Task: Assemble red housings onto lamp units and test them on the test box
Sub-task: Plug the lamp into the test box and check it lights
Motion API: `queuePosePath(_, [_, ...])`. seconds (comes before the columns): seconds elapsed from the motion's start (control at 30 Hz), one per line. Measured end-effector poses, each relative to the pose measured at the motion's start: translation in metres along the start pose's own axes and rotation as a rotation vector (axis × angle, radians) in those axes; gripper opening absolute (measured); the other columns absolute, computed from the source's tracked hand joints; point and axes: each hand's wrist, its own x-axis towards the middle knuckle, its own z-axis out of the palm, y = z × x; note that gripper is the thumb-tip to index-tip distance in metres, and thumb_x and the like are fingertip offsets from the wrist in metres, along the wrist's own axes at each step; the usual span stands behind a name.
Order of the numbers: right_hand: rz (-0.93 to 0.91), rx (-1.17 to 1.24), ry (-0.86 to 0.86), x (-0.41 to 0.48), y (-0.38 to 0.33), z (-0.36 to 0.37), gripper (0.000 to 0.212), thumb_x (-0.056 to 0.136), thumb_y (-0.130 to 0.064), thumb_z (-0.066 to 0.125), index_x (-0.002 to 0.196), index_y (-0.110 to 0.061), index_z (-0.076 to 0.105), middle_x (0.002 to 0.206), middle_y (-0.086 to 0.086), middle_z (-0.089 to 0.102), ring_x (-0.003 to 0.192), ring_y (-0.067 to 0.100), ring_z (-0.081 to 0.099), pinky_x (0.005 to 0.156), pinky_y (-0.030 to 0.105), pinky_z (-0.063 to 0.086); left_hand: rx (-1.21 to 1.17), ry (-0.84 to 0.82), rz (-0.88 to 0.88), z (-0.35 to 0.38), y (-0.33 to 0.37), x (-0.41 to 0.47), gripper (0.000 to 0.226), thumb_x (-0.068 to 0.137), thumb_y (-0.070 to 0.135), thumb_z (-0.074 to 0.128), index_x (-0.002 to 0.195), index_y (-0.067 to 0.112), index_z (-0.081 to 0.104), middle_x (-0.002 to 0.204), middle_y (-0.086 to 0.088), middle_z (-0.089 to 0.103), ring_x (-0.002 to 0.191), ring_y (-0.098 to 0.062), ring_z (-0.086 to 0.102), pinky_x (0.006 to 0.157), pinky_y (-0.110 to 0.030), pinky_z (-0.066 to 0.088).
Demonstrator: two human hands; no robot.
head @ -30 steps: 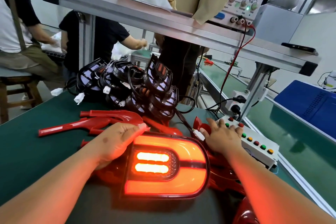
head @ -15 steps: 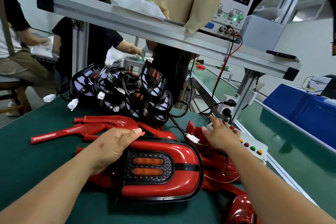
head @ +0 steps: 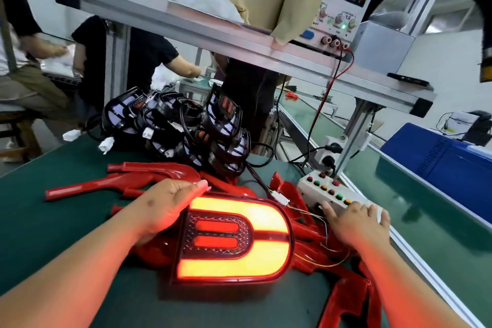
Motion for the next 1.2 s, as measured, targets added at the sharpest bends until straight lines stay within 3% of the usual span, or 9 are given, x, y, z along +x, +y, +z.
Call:
queuePosePath(0.1, [0.006,0.037,-0.015,0.0005,-0.0007,0.0002,0.100,0.087,-0.078,0.014,0.149,0.000,0.024,0.159,0.020,0.023,0.150,0.030,0.011,0.120,0.047,-0.003,-0.007,0.004,0.005,-0.0019,-0.0020,0.0011,0.047,0.089,0.052,0.049,0.084,0.016,0.078,0.093,-0.009,0.077,0.095,-0.015,0.071,0.108,-0.041,0.038])
queuePosePath(0.23, [0.018,0.046,-0.019,0.0006,-0.0016,0.0002,0.101,0.086,-0.079,0.016,0.150,-0.002,0.024,0.158,0.022,0.022,0.149,0.032,0.013,0.120,0.045,-0.002,-0.013,0.011,0.024,-0.0006,-0.0020,0.0001,0.045,0.089,0.050,0.049,0.077,0.018,0.078,0.088,-0.013,0.076,0.085,-0.018,0.073,0.096,-0.039,0.043])
queuePosePath(0.37, [0.023,0.037,-0.010,0.0006,-0.0020,0.0029,0.100,0.086,-0.079,0.018,0.149,-0.002,0.025,0.157,0.022,0.025,0.149,0.032,0.015,0.120,0.046,-0.003,-0.037,0.005,0.011,-0.0020,-0.0030,0.0012,0.045,0.089,0.050,0.050,0.082,0.015,0.078,0.090,-0.017,0.076,0.086,-0.024,0.073,0.087,-0.034,0.045])
queuePosePath(0.53, [0.022,0.003,-0.039,0.0019,-0.0033,0.0006,0.099,0.087,-0.078,0.016,0.152,-0.004,0.020,0.159,0.020,0.021,0.150,0.032,0.011,0.118,0.049,-0.007,-0.037,0.013,-0.009,-0.0013,-0.0021,-0.0005,0.048,0.089,0.052,0.051,0.089,0.012,0.077,0.095,-0.016,0.076,0.094,-0.025,0.072,0.097,-0.039,0.044])
queuePosePath(0.67, [0.033,-0.022,-0.014,0.0034,-0.0010,-0.0026,0.100,0.086,-0.079,0.013,0.153,-0.005,0.016,0.160,0.021,0.018,0.150,0.032,0.006,0.117,0.052,-0.009,-0.008,0.034,-0.051,-0.0019,-0.0032,-0.0005,0.055,0.087,0.057,0.054,0.104,0.010,0.075,0.115,-0.006,0.072,0.119,-0.021,0.061,0.116,-0.047,0.032])
queuePosePath(0.83, [0.004,-0.038,-0.003,0.0011,0.0014,-0.0007,0.100,0.085,-0.079,0.011,0.152,-0.006,0.021,0.157,0.020,0.027,0.149,0.032,0.012,0.118,0.051,-0.007,-0.010,0.007,-0.038,0.0002,0.0017,-0.0017,0.052,0.090,0.051,0.049,0.090,0.007,0.076,0.096,-0.010,0.076,0.097,-0.020,0.071,0.109,-0.041,0.038])
queuePosePath(0.97, [-0.029,-0.086,0.015,0.0009,0.0019,0.0025,0.096,0.085,-0.080,0.009,0.152,-0.012,0.020,0.155,0.023,0.031,0.148,0.034,0.018,0.119,0.050,-0.004,0.007,-0.001,-0.039,-0.0012,0.0004,-0.0001,0.051,0.092,0.050,0.046,0.094,0.008,0.076,0.099,-0.009,0.076,0.103,-0.017,0.069,0.113,-0.042,0.032])
queuePosePath(1.1, [-0.021,-0.090,0.005,0.0000,0.0001,0.0010,0.097,0.084,-0.081,0.008,0.154,-0.015,0.013,0.156,0.023,0.028,0.148,0.035,0.017,0.118,0.051,-0.005,0.026,0.026,-0.062,-0.0032,-0.0012,0.0010,0.055,0.089,0.055,0.048,0.102,0.010,0.075,0.112,-0.006,0.074,0.121,-0.021,0.060,0.118,-0.050,0.026])
queuePosePath(1.2, [-0.011,-0.104,-0.012,0.0011,-0.0008,-0.0019,0.098,0.083,-0.081,0.006,0.155,-0.015,0.008,0.157,0.022,0.025,0.149,0.036,0.014,0.117,0.054,-0.008,0.004,0.038,-0.060,-0.0014,0.0002,-0.0003,0.059,0.085,0.061,0.052,0.104,0.009,0.075,0.110,-0.009,0.074,0.117,-0.024,0.063,0.116,-0.051,0.030])
